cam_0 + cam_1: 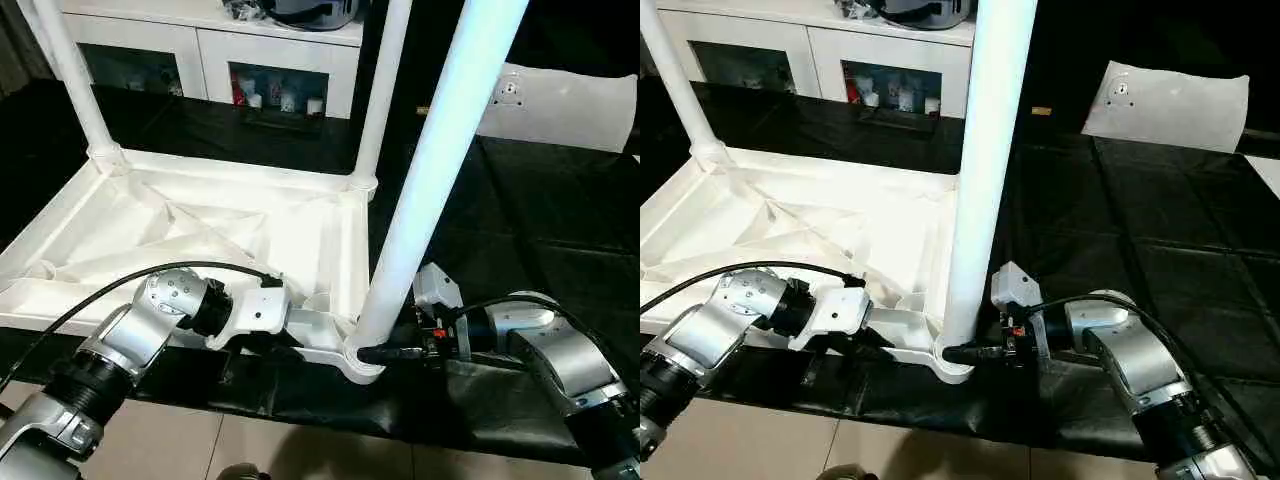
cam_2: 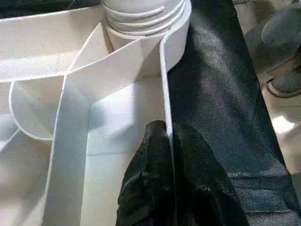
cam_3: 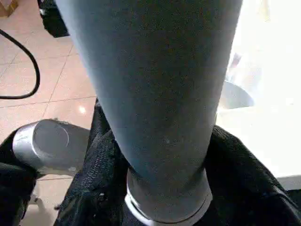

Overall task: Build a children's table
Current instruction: Rotate leg to tighten

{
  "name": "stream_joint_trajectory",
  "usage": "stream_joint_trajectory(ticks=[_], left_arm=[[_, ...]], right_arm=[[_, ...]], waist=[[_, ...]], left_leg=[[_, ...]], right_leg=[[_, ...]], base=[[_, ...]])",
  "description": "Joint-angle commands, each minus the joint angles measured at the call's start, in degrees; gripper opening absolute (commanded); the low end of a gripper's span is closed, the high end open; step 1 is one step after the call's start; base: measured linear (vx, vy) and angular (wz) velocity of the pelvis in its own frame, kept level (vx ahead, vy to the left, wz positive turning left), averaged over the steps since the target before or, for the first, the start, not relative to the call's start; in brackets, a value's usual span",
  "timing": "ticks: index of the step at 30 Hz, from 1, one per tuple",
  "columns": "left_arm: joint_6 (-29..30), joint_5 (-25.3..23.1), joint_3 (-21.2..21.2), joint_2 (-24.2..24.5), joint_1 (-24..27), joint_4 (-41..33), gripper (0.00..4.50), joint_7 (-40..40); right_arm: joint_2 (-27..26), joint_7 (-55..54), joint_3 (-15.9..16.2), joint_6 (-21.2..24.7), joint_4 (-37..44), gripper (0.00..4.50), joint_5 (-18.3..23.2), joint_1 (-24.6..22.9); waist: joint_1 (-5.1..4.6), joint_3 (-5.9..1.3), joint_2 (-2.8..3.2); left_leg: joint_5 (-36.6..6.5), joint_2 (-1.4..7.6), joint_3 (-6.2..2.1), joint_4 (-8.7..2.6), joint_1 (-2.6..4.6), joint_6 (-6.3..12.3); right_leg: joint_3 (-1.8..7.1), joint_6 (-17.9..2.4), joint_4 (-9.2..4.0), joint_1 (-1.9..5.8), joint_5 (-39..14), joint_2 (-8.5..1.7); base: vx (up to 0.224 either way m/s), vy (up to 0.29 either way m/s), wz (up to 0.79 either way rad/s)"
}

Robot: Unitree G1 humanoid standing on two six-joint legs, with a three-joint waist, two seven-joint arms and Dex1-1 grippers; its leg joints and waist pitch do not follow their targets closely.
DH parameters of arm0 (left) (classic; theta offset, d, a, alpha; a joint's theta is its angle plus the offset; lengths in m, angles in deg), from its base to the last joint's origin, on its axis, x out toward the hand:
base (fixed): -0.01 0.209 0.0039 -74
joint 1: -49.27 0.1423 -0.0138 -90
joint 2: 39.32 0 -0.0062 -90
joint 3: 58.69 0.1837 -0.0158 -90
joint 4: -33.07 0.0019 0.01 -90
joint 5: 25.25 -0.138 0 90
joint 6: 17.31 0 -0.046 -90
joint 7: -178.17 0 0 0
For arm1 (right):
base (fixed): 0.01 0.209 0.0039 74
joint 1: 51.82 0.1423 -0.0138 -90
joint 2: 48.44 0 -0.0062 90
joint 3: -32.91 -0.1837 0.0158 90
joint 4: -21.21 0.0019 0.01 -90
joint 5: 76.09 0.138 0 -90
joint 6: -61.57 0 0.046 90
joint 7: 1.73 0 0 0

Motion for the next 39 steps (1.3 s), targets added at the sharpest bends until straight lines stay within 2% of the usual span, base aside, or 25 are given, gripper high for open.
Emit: stream_joint_trajectory(ticks=[1,3,6,7,8,9,11,12,14,18,19,20,21,22,23,25,28,30,32,33,34,36,37,38,39], left_arm=[[4.02,0.97,-0.93,-2.84,0.52,0.36,0.0,2.91],[5.14,0.51,-1.32,-3.7,0.38,1.01,0.0,4.91],[7.42,-0.07,-2.1,-5.55,0.07,1.94,0.0,8.59],[8.63,-0.34,-2.48,-6.73,-0.23,2.52,0.0,10.61],[10.43,-0.53,-2.93,-7.97,-0.58,2.99,0.0,12.57],[11.6,-0.72,-3.28,-9.18,-0.97,3.48,0.0,14.23],[14.05,-1.4,-3.99,-12.11,-2.25,4.72,0.0,18.03],[15.25,-1.98,-4.2,-13.5,-2.92,5.31,0.0,19.9],[17.75,-3.4,-4.88,-16.52,-4.69,7.18,0.0,24.79],[20.13,-4.41,-7.11,-21.53,-7.42,10.76,0.0,33.53],[20.85,-4.67,-7.63,-22.69,-7.96,11.43,0.0,35.1],[20.83,-5.28,-7.67,-23.35,-8.35,11.97,0.0,36.36],[21.1,-5.9,-7.79,-23.95,-8.61,12.32,0.0,37.07],[21.02,-7.02,-7.7,-24.35,-8.85,12.6,0.0,37.87],[21.02,-7.07,-7.7,-24.36,-8.86,12.61,0.0,37.9],[20.54,-7.71,-7.26,-23.54,-8.57,12.38,0.0,36.81],[18.52,-7.74,-6.78,-20.87,-7.39,11.81,0.0,33.41],[17.64,-7.74,-6.66,-20.01,-7.01,11.61,0.0,32.32],[16.77,-7.5,-6.65,-19.16,-6.55,11.35,0.0,31.02],[14.17,-7.72,-6.46,-17.17,-5.67,10.93,0.0,28.64],[12.09,-7.02,-6.49,-16.25,-4.97,10.43,0.0,26.33],[10.37,-6.21,-6.35,-14.8,-4.07,9.69,0.0,23.23],[9.35,-6.08,-5.89,-13.91,-3.76,9.47,0.0,21.51],[8.09,-5.91,-5.32,-12.99,-3.52,9.42,0.0,19.72],[7.01,-5.62,-4.93,-12.35,-3.36,9.5,0.0,18.21]], right_arm=[[-1.51,-1.91,-0.95,2.23,2.48,1.99,1.85,-2.01],[-2.93,-5.49,-1.81,4.04,3.64,1.99,2.19,-3.19],[-5.73,-12.32,-2.42,4.22,4.23,1.99,0.19,-4.45],[-7.82,-16.51,-2.66,5.52,4.46,1.98,-0.84,-4.63],[-10.03,-20.62,-2.98,6.99,4.48,1.98,-1.78,-4.59],[-12.13,-24.18,-3.33,9.01,4.54,1.98,-2.24,-4.47],[-16.69,-31.44,-3.77,11.47,4.15,1.98,-4.23,-3.69],[-18.92,-34.6,-4.07,12.85,3.83,1.96,-4.95,-3.19],[-23.54,-42.06,-5.16,15.44,2.63,1.96,-6.65,-1.82],[-30.27,-54.26,-8.02,17.38,-0.87,1.96,-8.7,0.75],[-31.95,-57.28,-8.87,17.81,-1.59,1.96,-9.46,1.41],[-33.25,-58.82,-9.63,17.27,-2.2,2.31,-9.35,1.84],[-34.37,-59.9,-10.18,16.84,-2.39,2.52,-9.59,2.13],[-35.26,-60.51,-10.31,15.56,-2.06,2.52,-10.25,2.26],[-35.29,-60.53,-10.32,15.52,-2.05,2.52,-10.28,2.26],[-35.12,-59.1,-10.74,14.17,0.01,2.72,-9.43,1.42],[-31.06,-54.18,-10.47,11.08,3.42,2.97,-9.16,-0.51],[-29.61,-52.65,-10.57,10.21,4.18,3.3,-9.03,-1.03],[-28.09,-51.43,-11.01,9.36,4.8,3.39,-8.97,-1.46],[-24.81,-47.36,-12.38,7.76,5.94,3.39,-7.98,-2.19],[-22.78,-44.99,-12.97,6.78,6.4,3.61,-7.65,-2.49],[-19.54,-40.23,-13.6,5.74,7.27,3.7,-6.59,-3.14],[-17.68,-37.38,-13.66,5.38,7.74,3.83,-5.99,-3.56],[-15.82,-34.44,-13.58,5.15,8.19,3.83,-5.15,-4.03],[-14.21,-31.87,-13.52,5.57,8.58,4.03,-4.08,-4.43]], waist=[[-0.4,-2.78,0.17],[-0.35,-2.66,-0.06],[-0.53,-2.26,0.04],[-0.75,-2.09,0.26],[-0.92,-2.02,0.15],[-1.21,-1.95,0.35],[-1.94,-1.94,0.17],[-2.11,-1.96,0.41],[-2.96,-1.83,0.34],[-3.38,-1.98,0.52],[-3.5,-2.18,0.56],[-3.46,-2.31,0.75],[-3.46,-2.35,0.65],[-3.35,-2.55,0.77],[-3.14,-2.96,0.82],[-2.95,-2.87,0.65],[-2.74,-2.87,0.67],[-2.93,-2.73,0.75],[-3.12,-2.61,0.61],[-3.26,-2.52,0.53],[-3.19,-2.53,0.57],[-3.15,-2.62,0.53],[-3.16,-2.65,0.21],[-2.82,-2.68,0.31],[-2.73,-2.68,-0.03]], left_leg=[[-6.72,5.0,-1.36,-4.39,1.47,2.4],[-7.65,4.87,-1.45,-4.45,1.36,2.15],[-12.34,4.92,-1.51,-4.93,1.67,-0.01],[-14.31,4.78,-1.7,-5.11,1.63,-1.08],[-15.21,4.74,-1.66,-5.22,1.73,-1.59],[-16.59,4.67,-1.84,-5.35,1.78,-2.55],[-17.81,4.52,-2.37,-5.79,1.29,-4.13],[-18.25,4.6,-2.44,-5.84,1.42,-4.52],[-19.96,4.37,-2.45,-5.71,1.77,-5.14],[-20.47,4.35,-2.5,-5.8,1.95,-5.39],[-18.46,4.41,-2.36,-5.9,1.76,-5.1],[-17.27,4.38,-2.34,-5.93,1.7,-4.91],[-15.34,4.36,-2.11,-5.77,1.61,-4.1],[-12.82,4.31,-1.97,-5.65,1.41,-3.21],[-8.71,4.34,-1.81,-5.23,1.23,-2.04],[-5.42,4.2,-1.69,-5.06,0.86,-0.07],[-5.51,4.34,-1.72,-5.06,0.87,1.48],[-6.54,4.49,-1.75,-5.18,0.86,1.47],[-8.07,4.58,-1.71,-5.26,0.86,1.12],[-8.68,4.59,-1.69,-5.3,0.85,0.85],[-8.96,4.66,-1.74,-5.24,0.81,0.82],[-7.97,4.65,-1.6,-5.05,0.76,1.43],[-7.02,4.66,-1.41,-4.96,0.82,2.11],[-6.62,4.59,-1.48,-4.83,0.71,2.91],[-6.28,4.64,-1.36,-4.76,0.7,3.31]], right_leg=[[2.13,-15.73,-3.67,0.88,4.07,-5.34],[2.16,-15.47,-3.82,0.89,2.33,-5.37],[2.43,-14.09,-4.68,0.44,-6.51,-5.53],[2.49,-13.39,-4.98,0.31,-10.49,-5.52],[2.54,-12.88,-5.2,0.15,-12.36,-5.47],[2.61,-12.07,-5.39,-0.08,-15.49,-5.5],[2.47,-9.63,-5.62,0.03,-20.44,-5.62],[2.53,-9.32,-5.6,-0.17,-20.59,-5.61],[2.76,-8.84,-6.03,-0.87,-22.25,-5.59],[2.79,-8.44,-6.19,-1.04,-20.94,-5.52],[2.79,-8.82,-5.93,-0.77,-16.8,-5.35],[2.74,-9.09,-5.77,-0.64,-14.43,-5.31],[2.81,-9.51,-5.66,-0.48,-10.64,-5.24],[2.74,-9.82,-5.38,-0.12,-7.03,-5.17],[2.66,-10.32,-4.85,0.27,-0.66,-5.24],[2.46,-10.73,-4.54,0.69,4.96,-5.15],[2.36,-10.8,-4.66,0.97,5.35,-5.28],[2.37,-11.15,-4.8,0.93,3.69,-5.35],[2.44,-11.34,-5.06,0.94,0.84,-5.37],[2.47,-11.55,-5.16,0.81,-0.75,-5.33],[2.55,-11.29,-5.28,1.03,-1.37,-5.38],[2.58,-11.34,-5.09,1.0,0.51,-5.24],[2.57,-11.49,-4.92,0.8,2.2,-5.07],[2.52,-11.71,-4.89,1.05,2.68,-5.25],[2.54,-11.69,-4.88,1.04,3.07,-5.19]], base=[[0.0,0.0,0.0],[0.0,0.0,0.0],[0.0,0.0,0.0],[0.0,0.0,0.0],[0.0,0.0,0.0],[0.0,0.0,0.0],[0.0,0.0,0.0],[0.0,0.0,0.0],[0.0,0.0,0.0],[0.0,0.0,0.0],[0.0,0.0,0.0],[0.0,0.0,0.0],[0.0,0.0,0.0],[0.061,-0.001,0.01],[0.061,-0.001,0.01],[0.026,-0.003,0.0],[0.0,0.0,0.0],[0.0,0.0,0.0],[0.0,0.0,0.0],[0.0,0.0,0.0],[0.0,0.0,0.0],[0.0,0.0,0.0],[0.0,0.0,0.0],[0.0,0.0,0.0],[0.0,0.0,0.0]])
